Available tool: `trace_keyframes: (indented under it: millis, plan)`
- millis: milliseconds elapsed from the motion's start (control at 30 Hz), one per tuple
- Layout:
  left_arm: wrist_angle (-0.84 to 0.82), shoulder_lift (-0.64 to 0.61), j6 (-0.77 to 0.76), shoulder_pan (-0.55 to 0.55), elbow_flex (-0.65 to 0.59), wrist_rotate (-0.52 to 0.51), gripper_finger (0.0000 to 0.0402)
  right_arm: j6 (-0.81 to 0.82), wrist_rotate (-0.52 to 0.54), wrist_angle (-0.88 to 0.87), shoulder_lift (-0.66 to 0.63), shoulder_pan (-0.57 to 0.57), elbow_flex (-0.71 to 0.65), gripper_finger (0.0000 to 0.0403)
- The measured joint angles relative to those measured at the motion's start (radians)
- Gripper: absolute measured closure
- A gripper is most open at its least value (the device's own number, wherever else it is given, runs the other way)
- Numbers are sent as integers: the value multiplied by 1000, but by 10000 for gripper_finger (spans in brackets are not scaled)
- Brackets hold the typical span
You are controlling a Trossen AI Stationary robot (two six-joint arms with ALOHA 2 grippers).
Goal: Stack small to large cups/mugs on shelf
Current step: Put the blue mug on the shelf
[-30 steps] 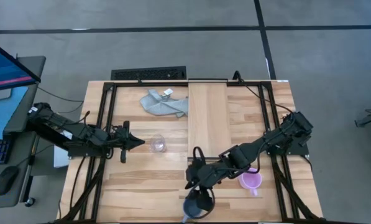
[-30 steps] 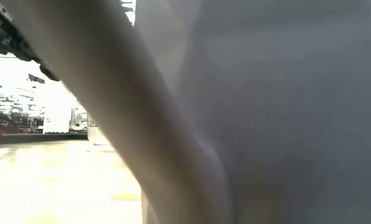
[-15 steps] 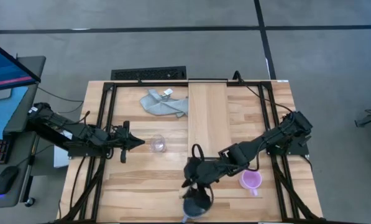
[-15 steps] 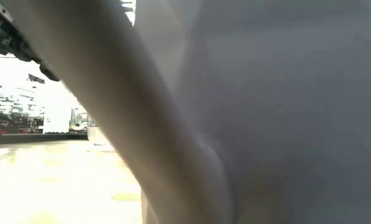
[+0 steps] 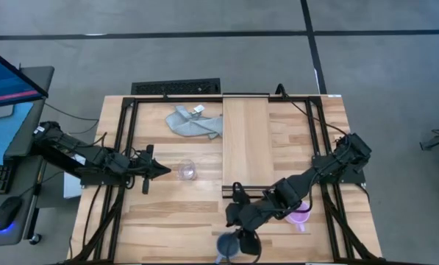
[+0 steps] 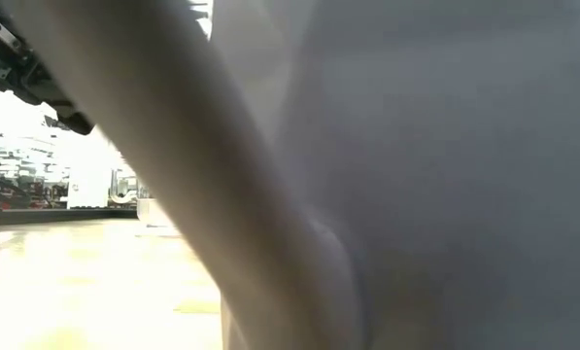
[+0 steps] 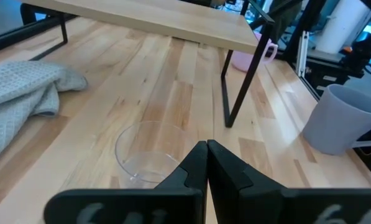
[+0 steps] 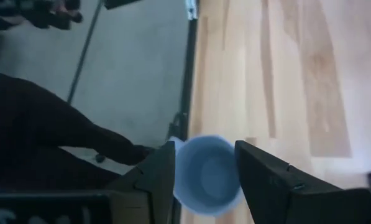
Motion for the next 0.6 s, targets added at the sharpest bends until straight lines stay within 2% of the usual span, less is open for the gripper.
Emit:
trace_keyframes:
  millis: [233,400,600]
  plan:
    - [-1,0,0,0,0,1,401,7,24,-62,47,0,-2,235]
    - [-7,0,-5,0,0,2,401,28,-39,4,129,11,-1,242]
    - [-27,0,-15,0,0,18,401,31,-19,9,157,20,5,252]
